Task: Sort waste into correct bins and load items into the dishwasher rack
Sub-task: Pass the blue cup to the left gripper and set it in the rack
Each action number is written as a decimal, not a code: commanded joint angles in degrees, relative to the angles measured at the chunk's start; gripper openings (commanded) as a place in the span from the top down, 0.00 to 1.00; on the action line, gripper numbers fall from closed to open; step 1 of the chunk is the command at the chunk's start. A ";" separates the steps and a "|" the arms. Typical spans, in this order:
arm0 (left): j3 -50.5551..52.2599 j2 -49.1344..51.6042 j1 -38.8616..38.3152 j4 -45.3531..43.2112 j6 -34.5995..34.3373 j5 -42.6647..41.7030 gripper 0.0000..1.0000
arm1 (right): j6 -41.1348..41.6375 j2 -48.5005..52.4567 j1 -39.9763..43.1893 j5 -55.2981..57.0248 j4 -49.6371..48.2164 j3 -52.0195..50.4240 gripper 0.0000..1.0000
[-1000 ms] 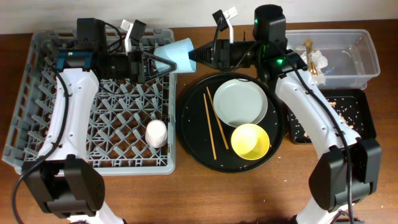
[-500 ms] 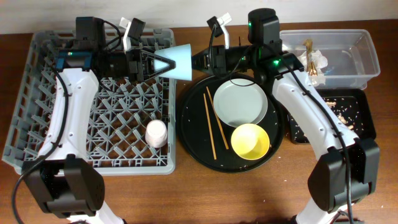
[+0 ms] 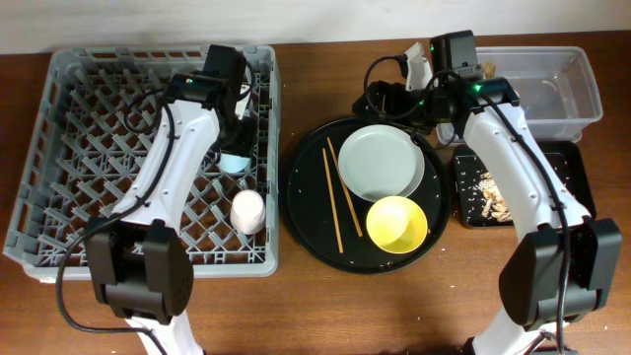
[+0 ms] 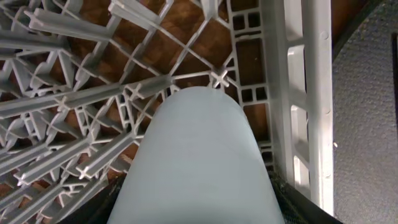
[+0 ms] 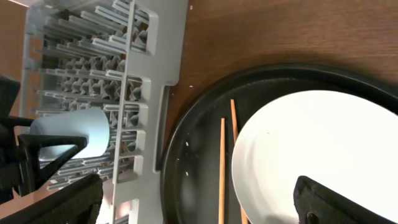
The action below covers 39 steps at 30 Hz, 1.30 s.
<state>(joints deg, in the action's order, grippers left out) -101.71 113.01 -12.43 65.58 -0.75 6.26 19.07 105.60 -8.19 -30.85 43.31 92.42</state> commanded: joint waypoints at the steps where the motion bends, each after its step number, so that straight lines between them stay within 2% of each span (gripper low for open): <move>1: 0.20 2.51 0.04 -0.48 -0.98 -1.53 0.48 | -0.87 -0.22 0.00 1.42 -0.04 0.11 0.02; 2: -0.11 2.40 0.04 -0.50 -0.98 -1.57 0.49 | -0.87 -0.22 0.00 1.86 -0.04 0.11 0.02; 3: -2.25 2.10 -0.09 0.87 -0.98 -3.08 0.55 | -0.87 -0.22 0.00 2.23 -0.04 0.11 0.02; 10: -3.10 0.66 -1.18 1.55 -0.96 -3.69 0.53 | -0.87 -0.22 0.00 2.69 0.22 0.11 0.02; 14: 3.08 0.66 -1.18 -2.75 -0.98 -3.50 0.53 | -1.33 -0.22 -0.04 2.69 0.92 0.11 0.02; 17: 4.61 0.66 -1.18 -4.09 -0.98 -3.54 0.30 | -1.33 -0.22 -0.04 2.69 1.03 0.11 0.02; 19: 4.61 0.66 -1.18 -4.72 -1.01 -3.96 0.05 | -1.79 -0.22 -0.04 2.71 1.09 0.11 0.02; 24: -0.94 0.28 -1.18 -4.57 -1.01 -7.19 0.03 | -2.36 -0.22 -0.04 2.89 1.09 0.11 0.02; 25: -4.22 -0.37 -1.18 -3.61 -1.01 -7.28 0.09 | -2.36 -0.22 -0.04 3.04 1.11 0.11 0.02; 26: -5.68 -0.87 -1.18 -3.15 -1.01 -8.04 0.11 | -2.38 -0.22 -0.04 3.08 1.11 0.11 0.02; 27: -7.32 -1.73 -1.18 -2.75 -0.98 -9.33 0.19 | -2.43 -0.22 -0.04 3.10 1.11 0.11 0.01; 28: -7.96 -3.65 -1.20 -1.57 -1.01 -10.86 0.37 | -2.84 -0.22 -0.04 3.13 1.11 0.11 0.03; 29: -7.93 -4.42 -1.20 2.01 -1.60 -11.43 0.55 | -3.50 -0.22 -0.04 3.08 1.14 0.11 0.13; 30: -7.34 -4.24 -1.18 4.94 -2.97 -11.41 0.64 | -3.85 -0.22 -0.04 3.08 1.11 0.11 0.36; 31: -5.88 -4.24 -1.18 5.20 -3.19 -11.39 0.69 | -3.85 -0.22 -0.04 3.10 1.11 0.11 0.53; 32: -2.95 -4.24 -1.18 3.93 -6.69 -8.83 0.77 | -3.85 -0.22 -0.04 3.10 1.33 0.11 0.61; 36: 5.40 -4.24 -1.18 -1.11 -10.60 -5.38 0.77 | -3.85 -0.22 -0.04 3.08 1.92 0.11 0.58; 39: 6.91 -4.24 -1.18 -2.84 -10.60 -5.40 0.77 | -3.85 -0.22 -0.04 3.08 2.05 0.11 0.53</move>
<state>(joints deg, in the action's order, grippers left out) -95.57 109.82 -13.39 63.57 -10.37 0.19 15.86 105.60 -8.23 -28.29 45.25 92.42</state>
